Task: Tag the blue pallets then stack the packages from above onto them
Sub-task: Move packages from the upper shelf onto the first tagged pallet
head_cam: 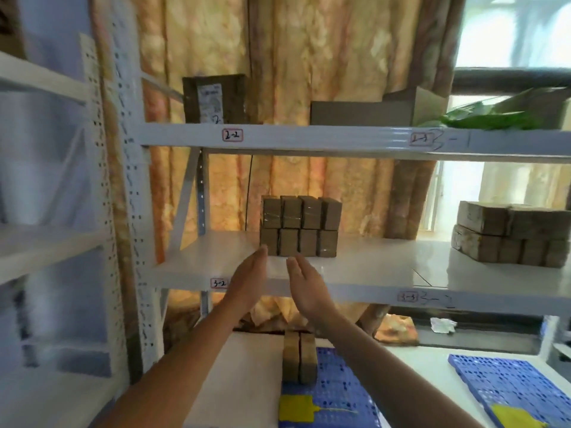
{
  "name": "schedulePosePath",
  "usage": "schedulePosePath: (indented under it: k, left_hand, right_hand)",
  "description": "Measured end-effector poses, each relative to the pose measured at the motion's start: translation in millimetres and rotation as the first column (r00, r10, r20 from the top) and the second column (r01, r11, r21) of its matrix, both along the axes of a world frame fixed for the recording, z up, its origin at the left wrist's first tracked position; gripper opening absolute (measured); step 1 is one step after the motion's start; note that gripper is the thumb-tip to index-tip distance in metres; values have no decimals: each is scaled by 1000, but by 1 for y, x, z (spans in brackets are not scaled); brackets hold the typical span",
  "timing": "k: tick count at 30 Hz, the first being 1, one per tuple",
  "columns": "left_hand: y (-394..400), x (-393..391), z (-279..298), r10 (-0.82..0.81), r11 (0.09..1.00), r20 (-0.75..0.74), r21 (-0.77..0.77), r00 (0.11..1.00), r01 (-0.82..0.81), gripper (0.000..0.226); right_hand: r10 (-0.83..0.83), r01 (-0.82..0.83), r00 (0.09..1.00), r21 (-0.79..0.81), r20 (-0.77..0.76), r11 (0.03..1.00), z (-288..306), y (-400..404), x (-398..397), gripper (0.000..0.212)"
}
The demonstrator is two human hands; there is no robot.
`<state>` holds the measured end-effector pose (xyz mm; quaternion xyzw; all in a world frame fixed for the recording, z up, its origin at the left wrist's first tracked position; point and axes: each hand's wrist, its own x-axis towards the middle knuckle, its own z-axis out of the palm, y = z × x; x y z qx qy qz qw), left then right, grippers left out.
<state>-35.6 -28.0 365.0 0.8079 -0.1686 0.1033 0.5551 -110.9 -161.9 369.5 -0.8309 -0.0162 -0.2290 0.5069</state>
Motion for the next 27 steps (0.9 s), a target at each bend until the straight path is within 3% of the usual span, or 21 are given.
schedulePosePath:
  k: [2, 4, 6, 9, 13, 15, 17, 19, 23, 27]
  left_hand:
    - [2, 25, 22, -8, 990, -74, -143, 997, -3, 62]
    - [1, 50, 36, 10, 978, -79, -208, 997, -27, 53]
    - [-2, 76, 49, 51, 978, -43, -199, 998, -58, 30]
    - [-12, 115, 68, 53, 979, 0, -195, 999, -52, 31]
    - [-27, 170, 86, 71, 986, -7, -152, 997, -71, 68]
    - [-32, 187, 89, 106, 986, -6, -128, 994, -106, 76]
    - [-36, 200, 90, 132, 988, 1, -83, 991, -131, 76]
    - [-38, 208, 90, 134, 987, 4, -87, 991, -133, 64]
    - [-42, 212, 88, 134, 971, 20, -202, 991, -127, 46]
    - [-41, 202, 89, 107, 949, 84, -307, 991, -76, 49]
  right_hand:
    - [-6, 5, 999, 13, 49, 1000, 19, -3, 27, 51]
    - [-51, 50, 995, 22, 83, 999, 40, -8, 58, 44]
    - [-119, 118, 982, 17, 147, 993, 59, -12, 92, 34]
    - [-227, 244, 943, -41, 242, 969, 78, -18, 137, 35]
    - [-356, 401, 916, -386, 185, 831, 96, -29, 185, 54]
    - [-396, 435, 896, -566, 198, 700, 101, -30, 197, 53]
    - [-416, 460, 880, -629, 228, 627, 102, -30, 207, 53]
    - [-417, 470, 877, -606, 239, 642, 102, -30, 212, 53]
    - [-363, 434, 897, -348, 253, 831, 102, -26, 215, 39]
    - [-362, 409, 881, -105, 306, 907, 101, -27, 210, 26]
